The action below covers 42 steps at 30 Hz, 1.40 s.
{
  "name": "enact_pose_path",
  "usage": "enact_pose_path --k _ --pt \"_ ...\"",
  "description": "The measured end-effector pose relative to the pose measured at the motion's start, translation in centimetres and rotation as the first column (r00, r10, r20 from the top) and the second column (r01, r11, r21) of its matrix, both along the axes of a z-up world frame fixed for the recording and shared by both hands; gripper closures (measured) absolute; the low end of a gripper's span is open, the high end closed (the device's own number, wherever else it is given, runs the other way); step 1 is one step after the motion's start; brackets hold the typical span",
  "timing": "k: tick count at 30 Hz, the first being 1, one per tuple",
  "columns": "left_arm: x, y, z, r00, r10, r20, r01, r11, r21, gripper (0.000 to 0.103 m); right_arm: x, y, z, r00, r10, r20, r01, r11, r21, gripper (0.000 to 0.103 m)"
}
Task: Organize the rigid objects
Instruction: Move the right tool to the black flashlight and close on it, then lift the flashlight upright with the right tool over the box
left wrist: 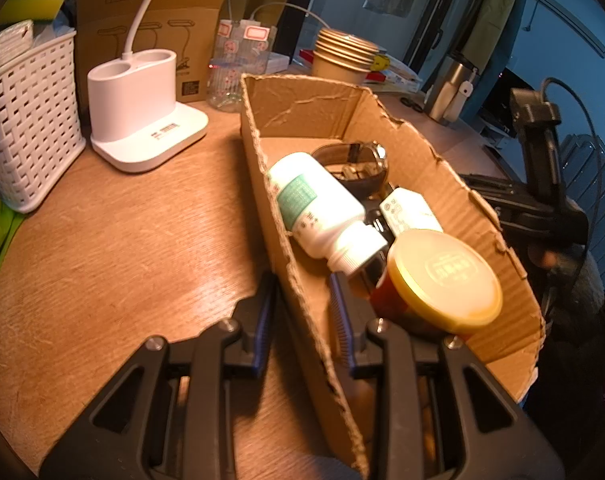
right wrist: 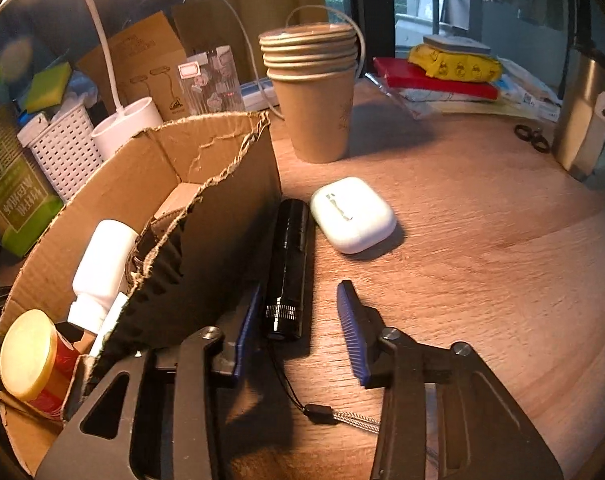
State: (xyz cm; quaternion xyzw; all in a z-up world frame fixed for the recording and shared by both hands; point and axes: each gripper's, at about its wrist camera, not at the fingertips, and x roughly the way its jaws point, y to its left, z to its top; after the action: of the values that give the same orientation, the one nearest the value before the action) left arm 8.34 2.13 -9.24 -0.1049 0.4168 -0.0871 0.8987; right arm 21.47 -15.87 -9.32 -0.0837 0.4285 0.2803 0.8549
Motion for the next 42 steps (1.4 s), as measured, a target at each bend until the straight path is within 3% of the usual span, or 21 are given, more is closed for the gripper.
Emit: enact_pose_path --k 5,18,25,29,33,37,39,42 --pt "0.0 -0.1 0.0 1.000 0.000 0.000 0.000 1.000 0.000 0.074 -0.1 0.2 -0.1 1.000 0.014 0.000 -0.014 1.000 -0.002 0.081" --pt "0.0 -0.1 0.0 1.000 0.000 0.000 0.000 1.000 0.000 0.073 -4.0 -1.4 0.3 0.999 0.006 0.044 -0.003 0.998 -0.068 0.081" --pt "0.0 -0.1 0.0 1.000 0.000 0.000 0.000 1.000 0.000 0.073 -4.2 -1.6 0.1 0.999 -0.004 0.041 0.007 0.997 -0.079 0.081" --pt "0.0 -0.1 0.0 1.000 0.000 0.000 0.000 1.000 0.000 0.073 -3.6 -0.9 -0.1 0.999 0.001 0.040 0.003 0.995 -0.095 0.065" --pt "0.0 -0.1 0.0 1.000 0.000 0.000 0.000 1.000 0.000 0.073 -2.6 -0.3 -0.2 0.999 0.000 0.048 0.005 0.995 -0.102 0.065" --pt "0.0 -0.1 0.0 1.000 0.000 0.000 0.000 1.000 0.000 0.073 -2.1 -0.1 -0.2 0.999 0.005 0.053 0.000 0.995 -0.103 0.066" --pt "0.0 -0.1 0.0 1.000 0.000 0.000 0.000 1.000 0.000 0.073 -2.2 -0.1 -0.2 0.998 0.000 0.058 0.007 0.994 -0.105 0.081" --pt "0.0 -0.1 0.0 1.000 0.000 0.000 0.000 1.000 0.000 0.073 -2.4 -0.3 0.0 0.998 -0.008 0.067 0.014 0.995 -0.097 0.081"
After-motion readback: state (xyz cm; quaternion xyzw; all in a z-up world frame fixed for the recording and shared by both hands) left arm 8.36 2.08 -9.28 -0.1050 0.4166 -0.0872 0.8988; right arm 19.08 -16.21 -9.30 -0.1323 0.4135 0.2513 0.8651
